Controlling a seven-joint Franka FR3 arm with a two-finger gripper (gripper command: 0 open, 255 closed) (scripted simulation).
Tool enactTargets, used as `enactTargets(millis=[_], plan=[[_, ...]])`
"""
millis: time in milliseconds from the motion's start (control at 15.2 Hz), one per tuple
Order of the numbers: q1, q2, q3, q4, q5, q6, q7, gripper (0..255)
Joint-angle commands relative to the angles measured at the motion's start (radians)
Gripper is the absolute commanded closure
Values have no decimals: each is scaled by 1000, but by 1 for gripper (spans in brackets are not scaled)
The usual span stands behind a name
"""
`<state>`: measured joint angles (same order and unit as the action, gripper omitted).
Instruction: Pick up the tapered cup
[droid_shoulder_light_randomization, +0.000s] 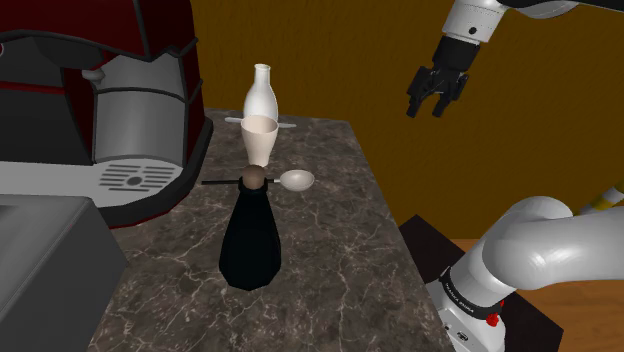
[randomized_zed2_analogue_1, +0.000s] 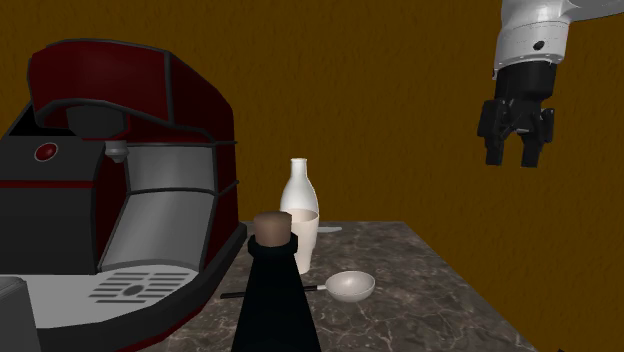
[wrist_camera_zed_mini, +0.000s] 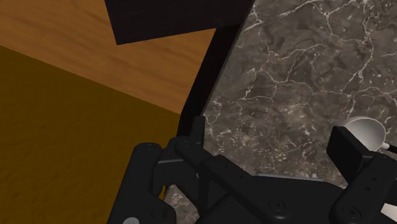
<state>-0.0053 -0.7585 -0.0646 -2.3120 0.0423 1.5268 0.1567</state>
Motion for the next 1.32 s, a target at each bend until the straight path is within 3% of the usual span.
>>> enactTargets(millis=[0,594,1254], plan=[[0,0,0,0,0,0,0,0],[39,242,108,59,76,218,135,0],[69,570,205,251,86,395,281,0]])
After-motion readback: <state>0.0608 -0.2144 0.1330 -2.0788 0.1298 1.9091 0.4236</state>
